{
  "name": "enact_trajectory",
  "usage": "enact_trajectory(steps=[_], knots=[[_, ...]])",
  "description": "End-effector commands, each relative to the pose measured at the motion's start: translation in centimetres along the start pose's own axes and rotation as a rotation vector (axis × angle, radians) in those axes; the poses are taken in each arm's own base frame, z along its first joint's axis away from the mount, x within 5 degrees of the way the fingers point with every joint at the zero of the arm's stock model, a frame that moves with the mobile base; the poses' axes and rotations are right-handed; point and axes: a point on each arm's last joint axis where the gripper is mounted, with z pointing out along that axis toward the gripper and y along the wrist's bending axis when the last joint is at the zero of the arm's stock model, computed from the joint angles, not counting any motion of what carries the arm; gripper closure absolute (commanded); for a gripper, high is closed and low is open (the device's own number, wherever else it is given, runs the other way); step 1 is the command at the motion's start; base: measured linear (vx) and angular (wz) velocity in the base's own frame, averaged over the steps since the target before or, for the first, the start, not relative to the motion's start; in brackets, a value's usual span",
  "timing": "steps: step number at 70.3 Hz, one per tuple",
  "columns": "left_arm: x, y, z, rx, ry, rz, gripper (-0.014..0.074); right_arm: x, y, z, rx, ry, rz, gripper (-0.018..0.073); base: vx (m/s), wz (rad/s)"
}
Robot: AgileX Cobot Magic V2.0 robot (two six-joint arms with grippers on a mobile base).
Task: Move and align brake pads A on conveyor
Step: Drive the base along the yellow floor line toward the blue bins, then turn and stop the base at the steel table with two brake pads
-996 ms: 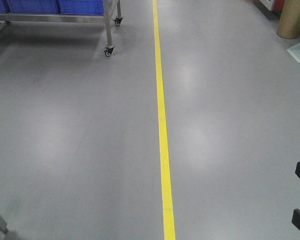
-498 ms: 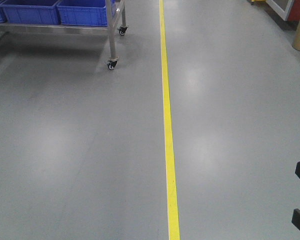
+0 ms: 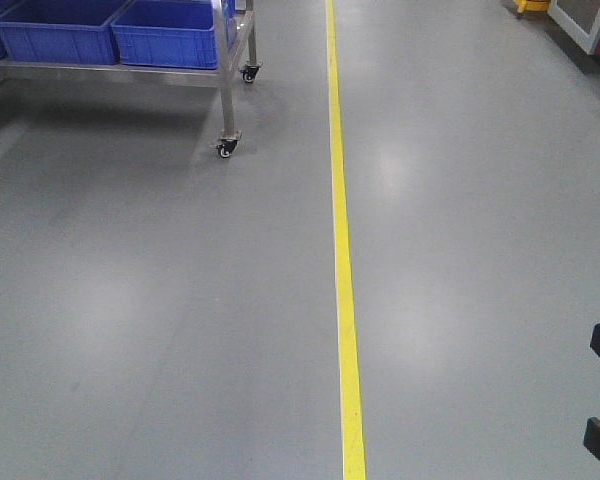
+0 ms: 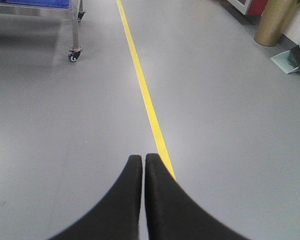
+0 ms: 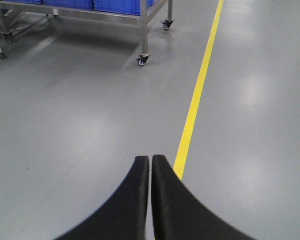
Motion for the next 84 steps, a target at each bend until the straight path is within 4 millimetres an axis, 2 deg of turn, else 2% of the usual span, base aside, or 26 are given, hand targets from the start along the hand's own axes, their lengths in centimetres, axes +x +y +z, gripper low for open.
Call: enact_trajectory(steps=[1, 21, 40, 84], knots=[[-1.11, -0.3, -0.22, 0.026, -0.071, 0.001, 0.0602, -1.47, -0.08, -0.31, 0.01, -0.097, -0.01, 0.0566, 0.27, -0.02], [-1.11, -0.3, -0.22, 0.026, -0.071, 0.001, 0.0602, -1.47, -0.08, -0.31, 0.01, -0.097, -0.01, 0.0566, 0.2, 0.08], [-1.11, -0.3, -0.22, 0.026, -0.071, 0.001, 0.0602, -1.47, -0.08, -0.31, 0.01, -0.097, -0.01, 0.0566, 0.08, 0.42], [-1.11, -0.3, -0.22, 0.026, -0.071, 0.001, 0.0602, -1.47, -0.08, -0.31, 0.01, -0.097, -0.01, 0.0566, 0.04, 0.86]])
